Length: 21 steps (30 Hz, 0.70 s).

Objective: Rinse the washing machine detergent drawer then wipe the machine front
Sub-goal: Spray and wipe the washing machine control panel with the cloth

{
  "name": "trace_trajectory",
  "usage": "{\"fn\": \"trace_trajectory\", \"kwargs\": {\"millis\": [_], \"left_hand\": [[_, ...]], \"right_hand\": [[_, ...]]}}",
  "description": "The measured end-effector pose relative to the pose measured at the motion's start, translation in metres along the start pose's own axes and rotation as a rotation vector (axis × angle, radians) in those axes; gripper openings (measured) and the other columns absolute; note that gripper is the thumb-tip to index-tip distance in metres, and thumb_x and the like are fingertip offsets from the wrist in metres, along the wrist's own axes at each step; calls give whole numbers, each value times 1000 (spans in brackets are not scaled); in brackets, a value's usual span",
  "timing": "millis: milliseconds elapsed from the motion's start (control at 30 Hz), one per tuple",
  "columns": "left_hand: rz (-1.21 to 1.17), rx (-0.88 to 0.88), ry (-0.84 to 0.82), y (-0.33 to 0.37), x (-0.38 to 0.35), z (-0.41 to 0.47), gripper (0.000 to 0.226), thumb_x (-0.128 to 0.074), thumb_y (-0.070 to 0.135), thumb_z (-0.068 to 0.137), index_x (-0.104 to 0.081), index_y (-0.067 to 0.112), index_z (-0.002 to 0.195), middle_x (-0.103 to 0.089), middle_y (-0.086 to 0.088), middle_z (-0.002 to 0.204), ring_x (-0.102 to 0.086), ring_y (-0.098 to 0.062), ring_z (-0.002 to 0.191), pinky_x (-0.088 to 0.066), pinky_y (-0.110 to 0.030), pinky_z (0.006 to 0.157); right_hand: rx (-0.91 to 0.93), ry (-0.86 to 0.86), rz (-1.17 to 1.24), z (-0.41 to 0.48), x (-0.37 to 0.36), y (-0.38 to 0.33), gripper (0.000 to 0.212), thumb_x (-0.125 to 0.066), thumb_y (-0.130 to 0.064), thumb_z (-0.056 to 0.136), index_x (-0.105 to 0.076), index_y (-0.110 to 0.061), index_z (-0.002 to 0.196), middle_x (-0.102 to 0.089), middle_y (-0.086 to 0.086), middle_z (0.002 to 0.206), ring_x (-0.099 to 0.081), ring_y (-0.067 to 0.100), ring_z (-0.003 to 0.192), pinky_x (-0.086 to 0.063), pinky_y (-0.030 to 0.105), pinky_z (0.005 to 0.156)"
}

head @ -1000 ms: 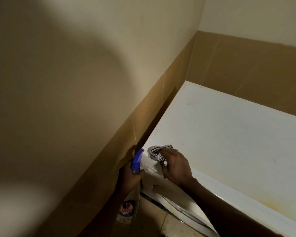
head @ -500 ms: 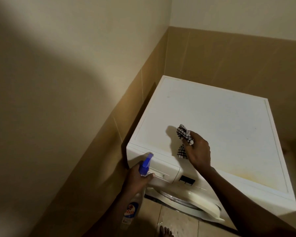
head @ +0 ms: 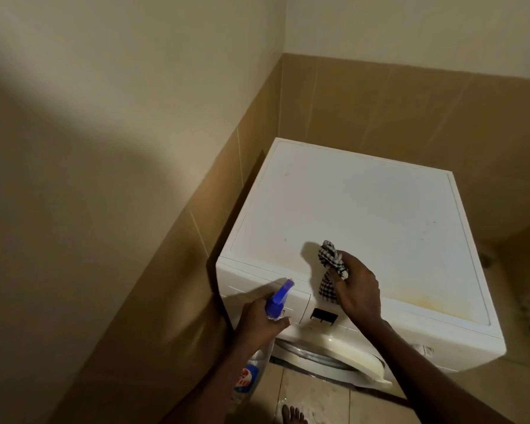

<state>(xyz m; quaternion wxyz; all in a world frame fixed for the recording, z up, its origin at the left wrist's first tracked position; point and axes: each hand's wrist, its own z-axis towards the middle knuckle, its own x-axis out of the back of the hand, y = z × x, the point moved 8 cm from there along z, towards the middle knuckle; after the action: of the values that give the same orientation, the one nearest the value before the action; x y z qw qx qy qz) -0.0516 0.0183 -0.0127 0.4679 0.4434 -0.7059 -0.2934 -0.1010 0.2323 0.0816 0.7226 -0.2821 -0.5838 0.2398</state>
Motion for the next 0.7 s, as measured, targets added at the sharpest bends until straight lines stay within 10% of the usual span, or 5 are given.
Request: {"fn": "trace_trajectory", "kwargs": {"millis": [233,500,700], "left_hand": [[-120,62,87,-18,13,-5,52,-84,22,74,-59,17,120,-68,2,112,-63,-13,105,-54,-30,91],[-165,127,229,-40,45,-6,57,-81,17,77,-58,11,129,-68,-4,118,-64,-18,107,-52,-25,85],[-157,158,317,-50,65,-8,52,-79,17,80,-59,10,127,-68,-6,114,-64,-15,98,-47,-8,59]], "right_hand": [[347,-132,-196,-42,-54,-17,40,-59,-34,86,-64,-19,123,-62,-1,129,-53,20,123,-38,35,107],[441,-230,-283,-21,-97,-61,42,-47,-41,89,-61,-23,125,-61,-3,130,-53,20,122,-40,36,106],[497,-269,-297,-48,-97,-45,45,-55,-35,83,-63,-20,125,-61,0,131,-53,21,124,-39,41,108]]}}
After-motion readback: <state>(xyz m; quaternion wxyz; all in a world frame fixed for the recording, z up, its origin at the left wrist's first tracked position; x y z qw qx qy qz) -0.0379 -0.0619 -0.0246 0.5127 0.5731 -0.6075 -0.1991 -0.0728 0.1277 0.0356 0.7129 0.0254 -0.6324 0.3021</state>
